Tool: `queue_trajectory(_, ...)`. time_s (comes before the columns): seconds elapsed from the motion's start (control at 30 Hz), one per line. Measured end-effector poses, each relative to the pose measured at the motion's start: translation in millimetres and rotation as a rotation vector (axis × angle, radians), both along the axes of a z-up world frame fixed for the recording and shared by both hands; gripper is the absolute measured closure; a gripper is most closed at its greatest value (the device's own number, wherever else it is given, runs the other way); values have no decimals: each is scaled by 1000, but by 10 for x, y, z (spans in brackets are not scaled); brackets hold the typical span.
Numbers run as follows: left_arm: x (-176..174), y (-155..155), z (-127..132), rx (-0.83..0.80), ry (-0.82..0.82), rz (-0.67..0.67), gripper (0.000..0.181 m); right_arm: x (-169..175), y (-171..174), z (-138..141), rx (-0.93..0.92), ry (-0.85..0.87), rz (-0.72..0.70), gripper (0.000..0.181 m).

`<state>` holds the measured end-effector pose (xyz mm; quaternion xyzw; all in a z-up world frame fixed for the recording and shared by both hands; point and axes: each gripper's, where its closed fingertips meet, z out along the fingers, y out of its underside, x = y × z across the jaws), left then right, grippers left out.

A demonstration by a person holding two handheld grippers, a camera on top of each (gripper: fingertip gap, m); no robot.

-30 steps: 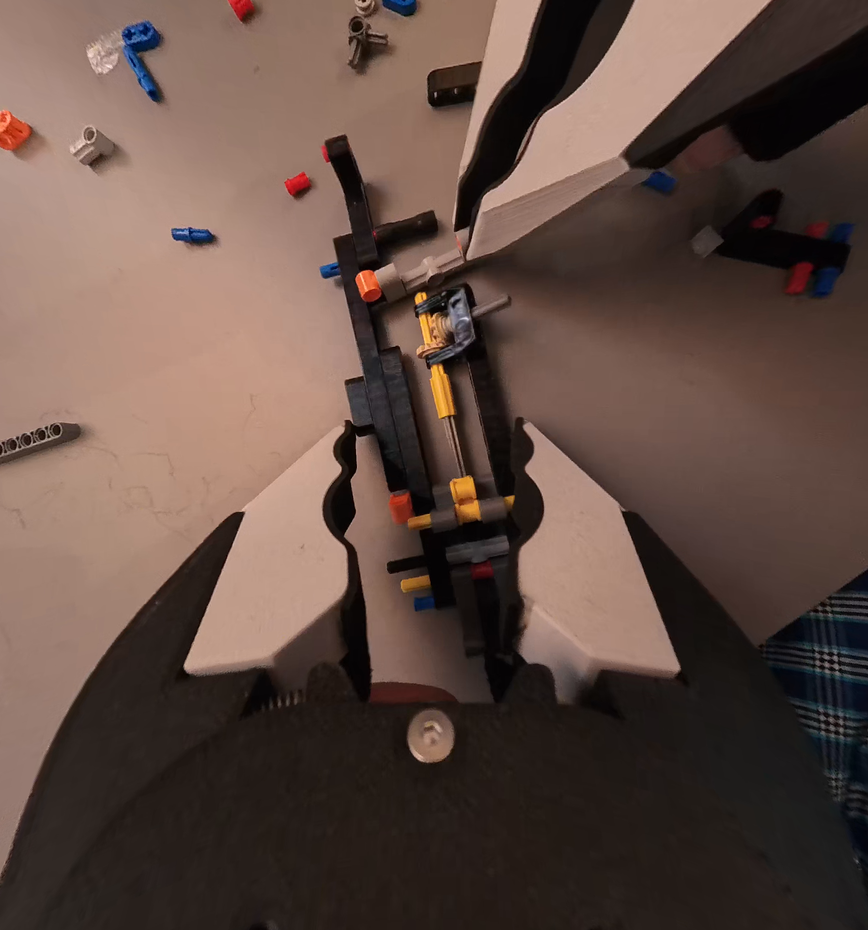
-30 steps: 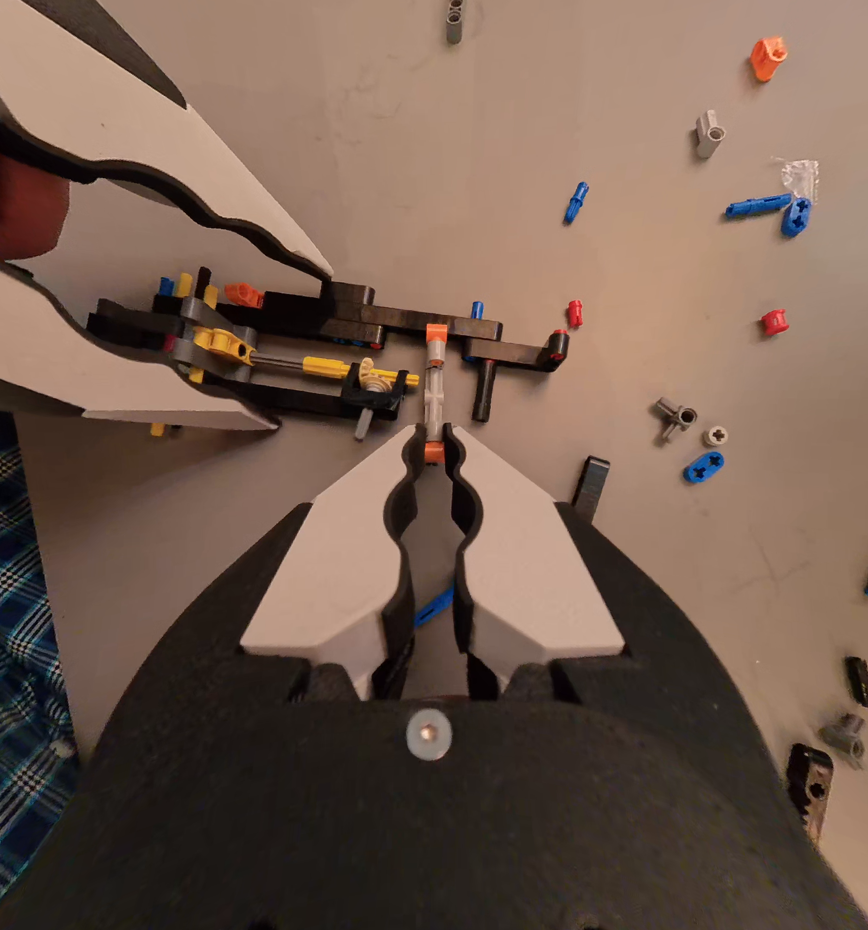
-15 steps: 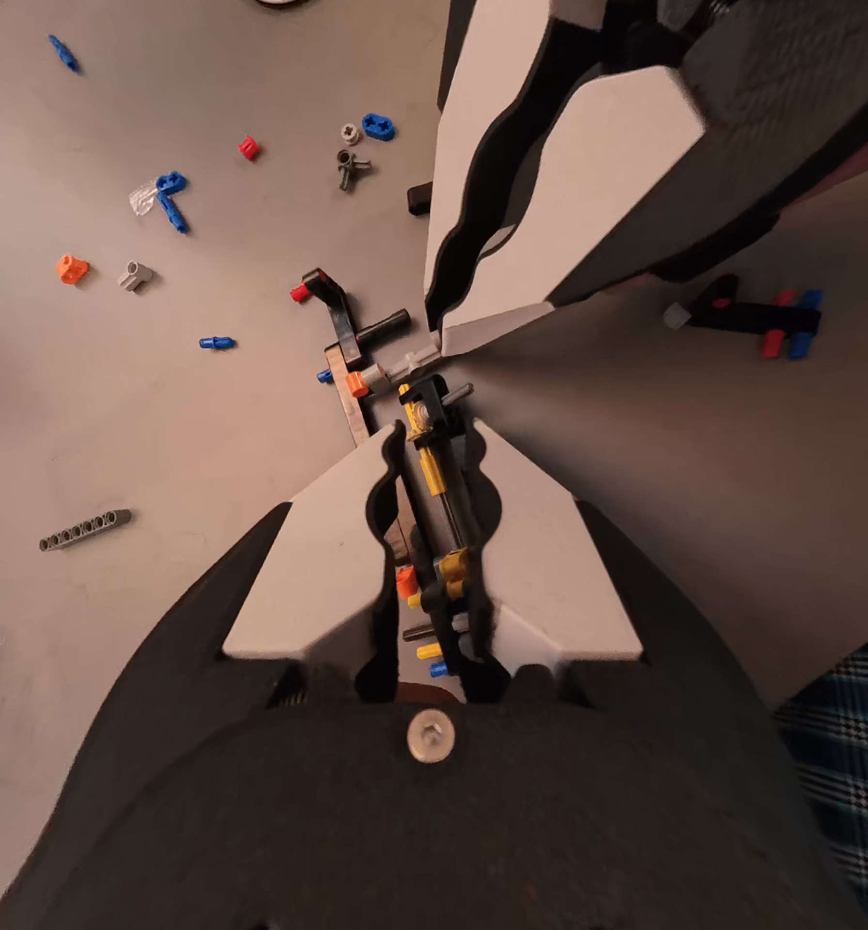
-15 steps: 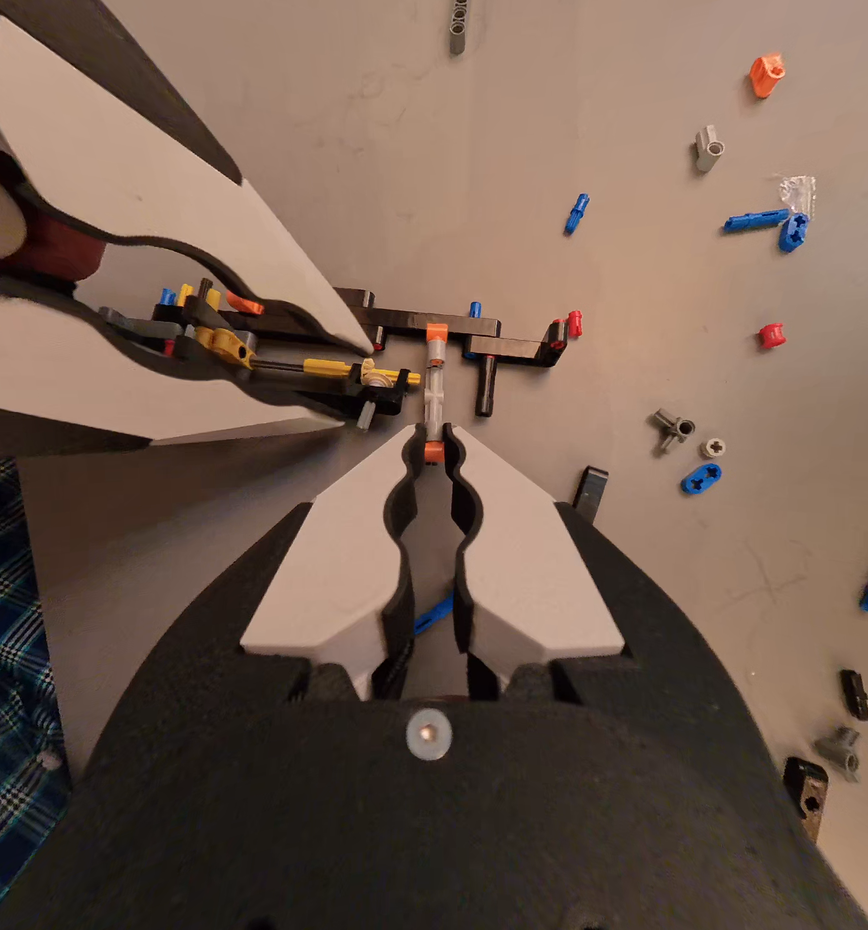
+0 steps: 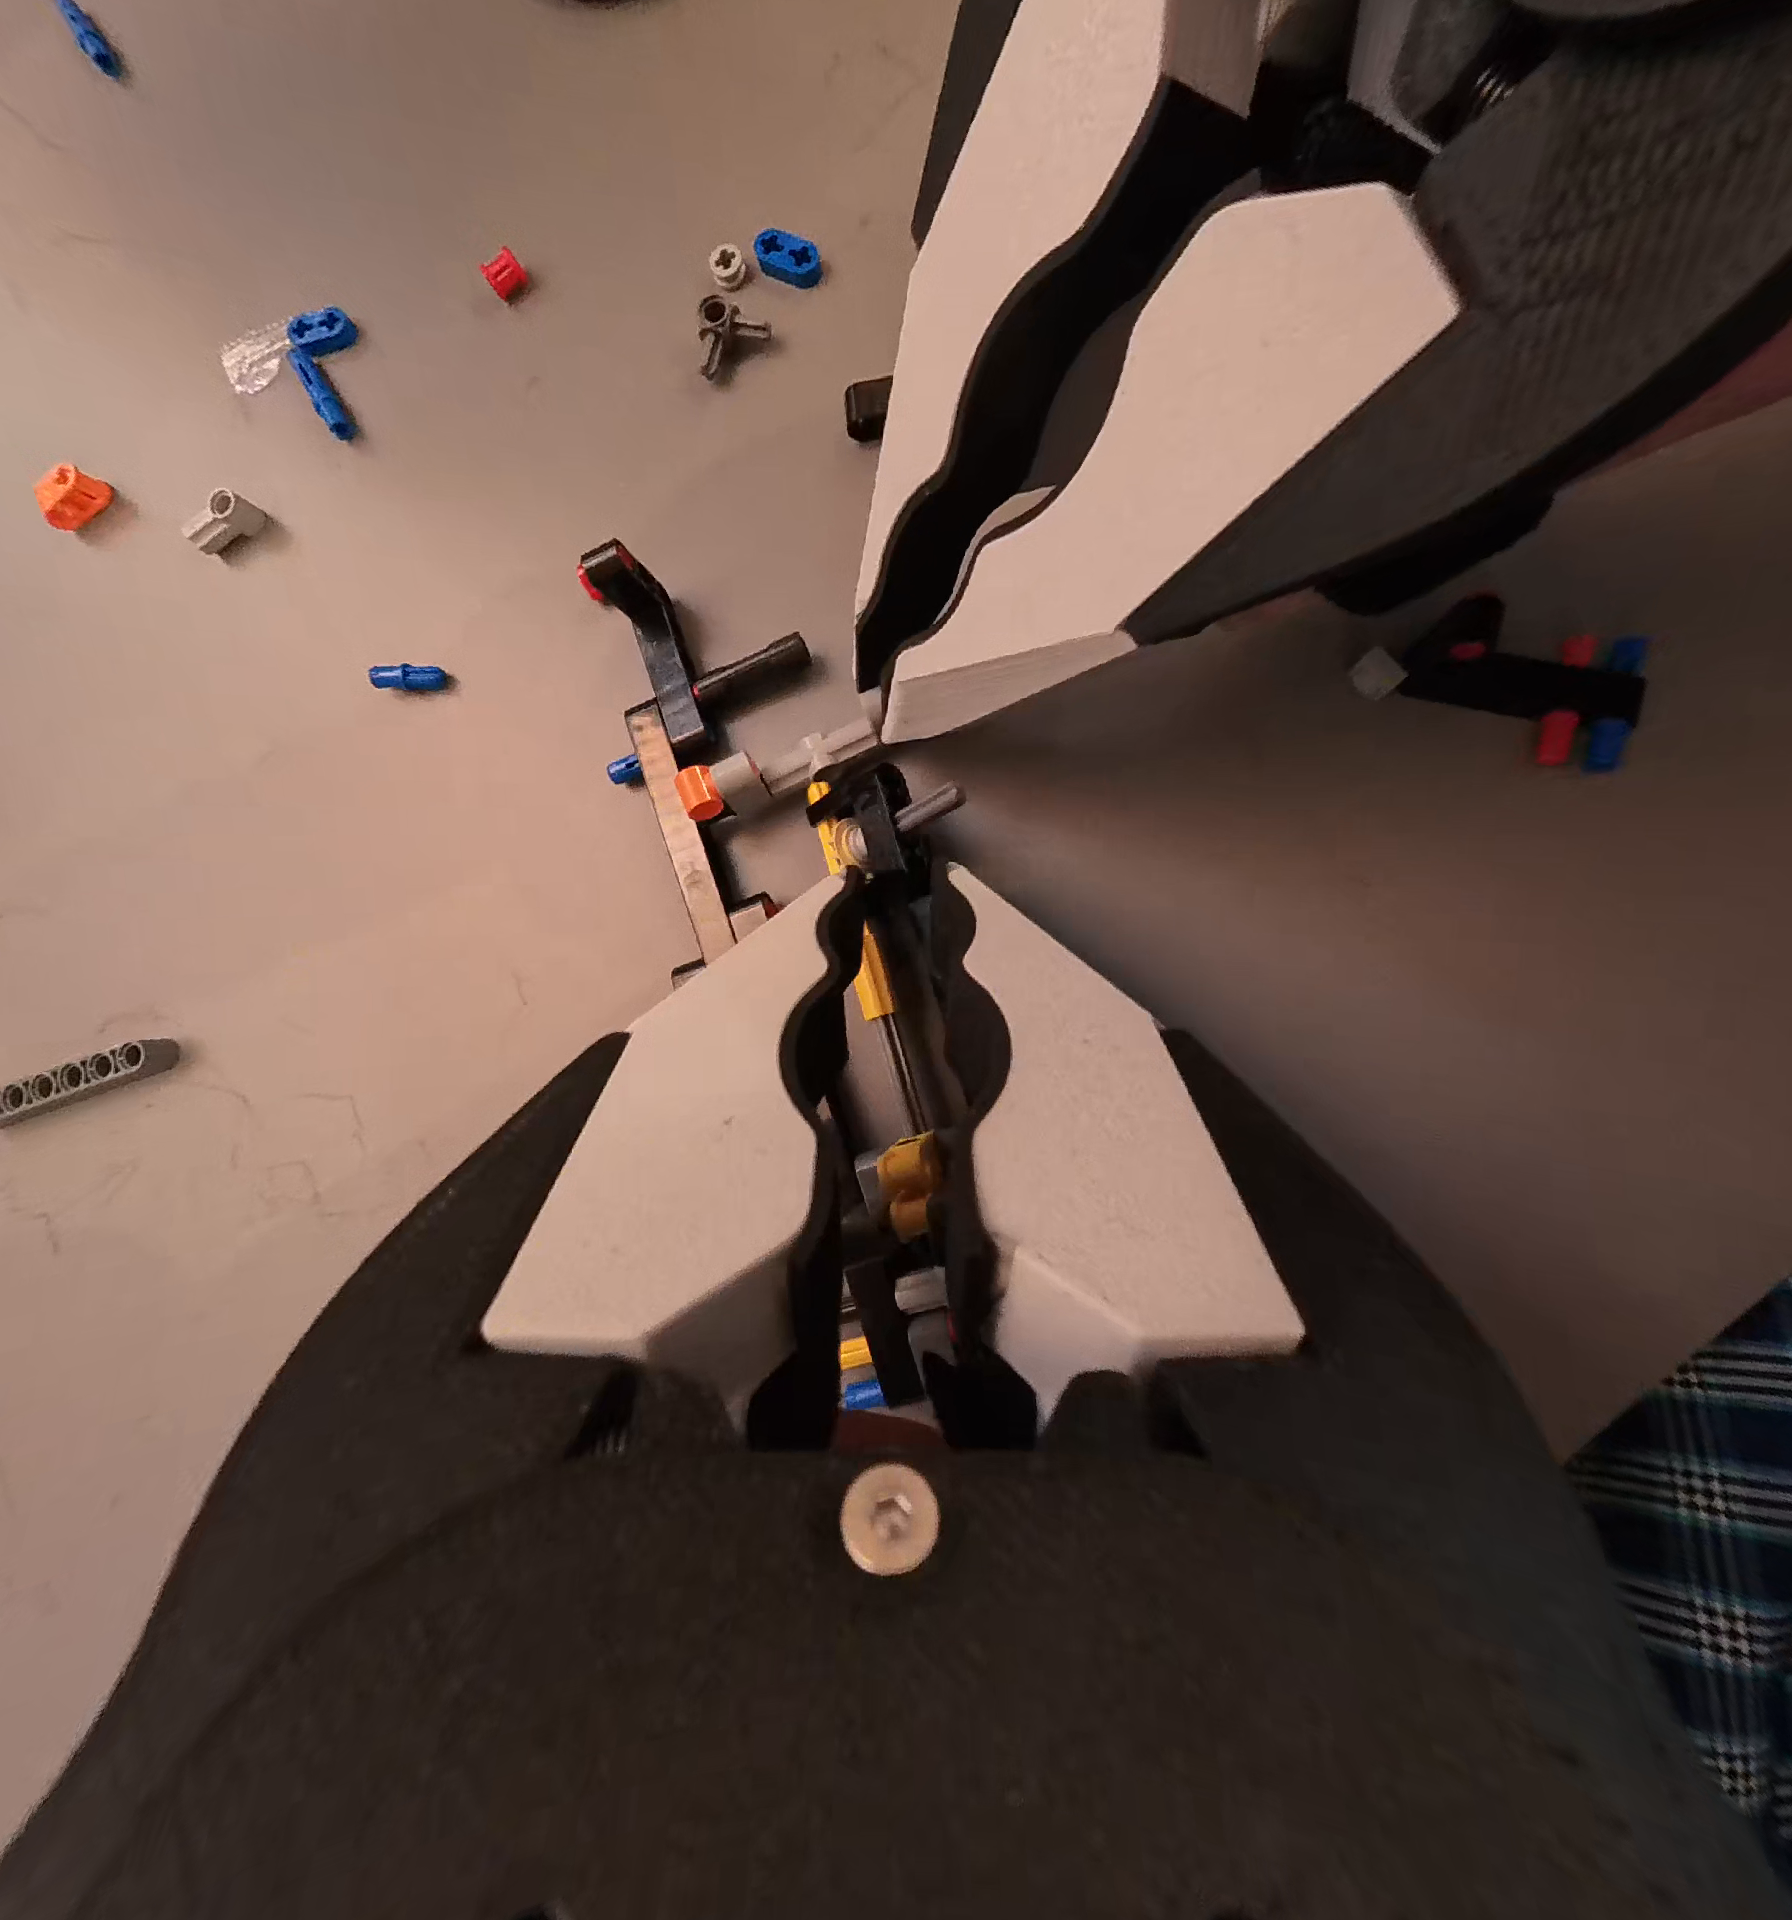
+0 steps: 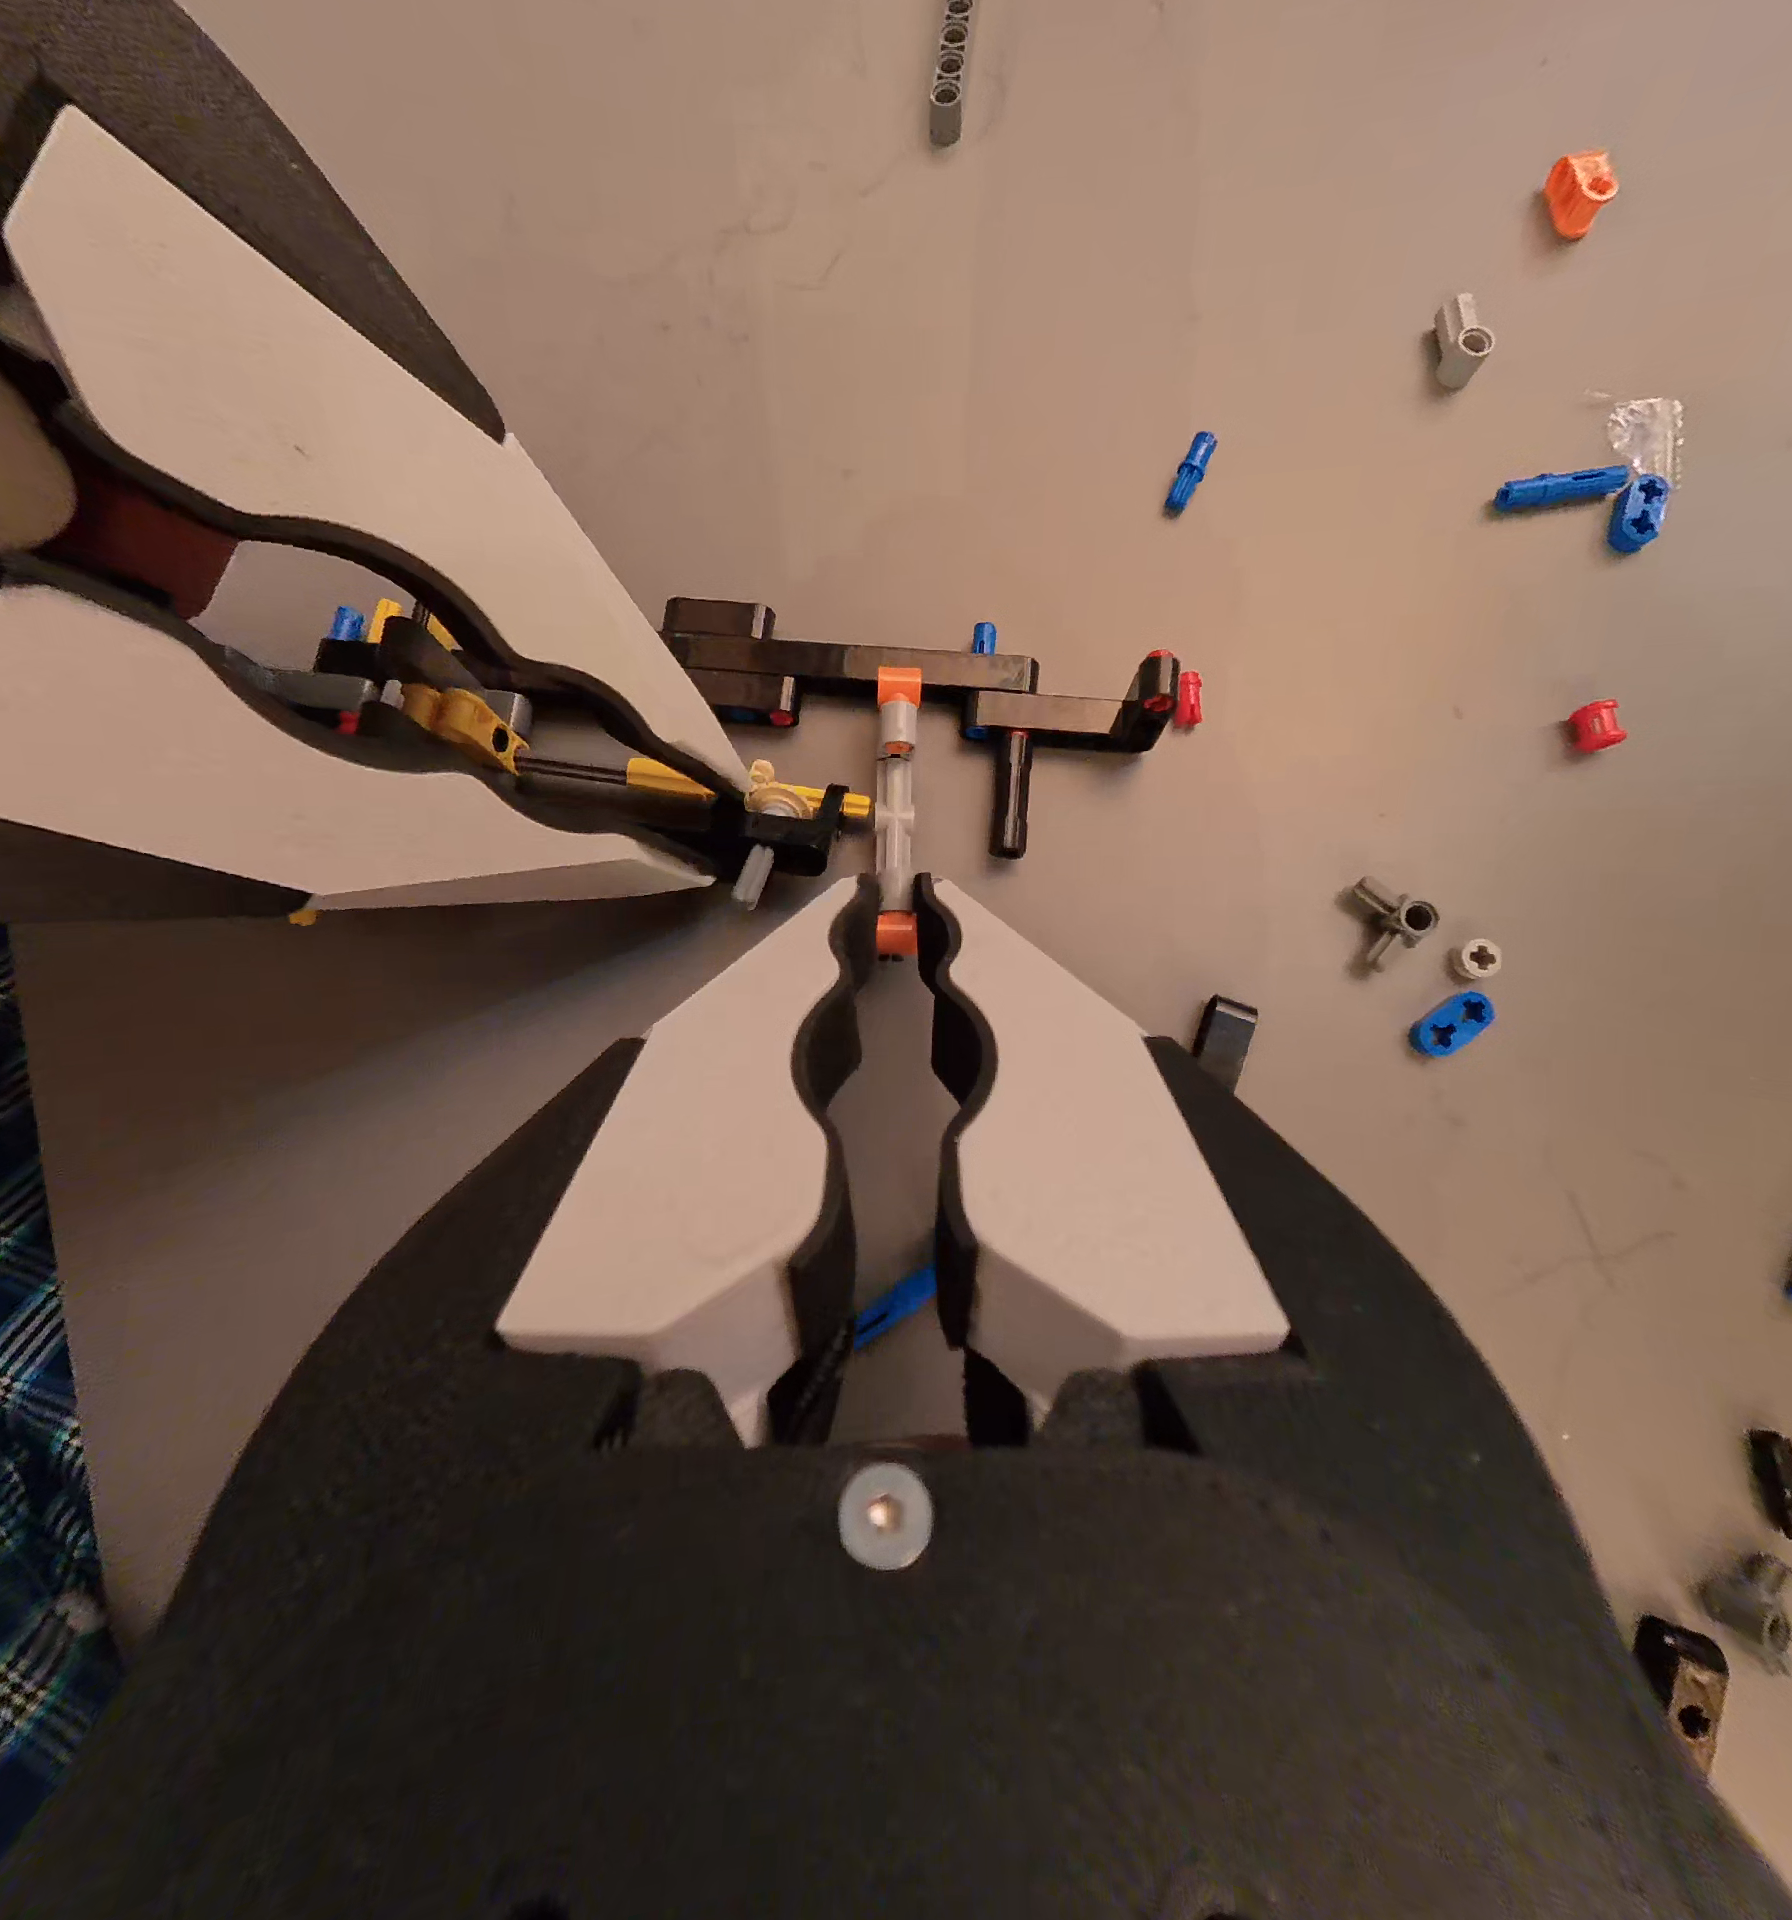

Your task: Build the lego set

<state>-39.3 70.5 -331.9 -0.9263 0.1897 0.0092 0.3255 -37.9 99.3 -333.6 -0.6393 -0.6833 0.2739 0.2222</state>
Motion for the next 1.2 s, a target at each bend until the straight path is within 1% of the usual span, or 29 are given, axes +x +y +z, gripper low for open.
queue_trajectory(0.37,-35,-3,3,6,-27,20,171,-56,-32,6,0,6,24,177)
queue_trajectory(0.6,-50,-17,3,10,-55,31,170,-80,-58,11,21,13,86,177)
queue_trajectory(0.83,-56,-37,5,15,-90,33,170,-87,-87,7,-34,27,154,177)
queue_trajectory(0.97,-61,-37,9,21,-85,28,170,-83,-71,-14,-51,18,152,176)
queue_trajectory(1.0,-68,-35,19,28,-83,31,167,-84,-71,-14,-63,22,146,176)
queue_trajectory(1.07,-91,-46,50,34,-92,43,153,-82,-68,-14,-85,28,133,177)
queue_trajectory(1.13,-125,-72,99,39,-90,45,146,-82,-67,-15,-94,29,126,176)
queue_trajectory(1.2,-238,-83,170,55,-71,61,140,-82,-62,-15,-101,27,121,176)
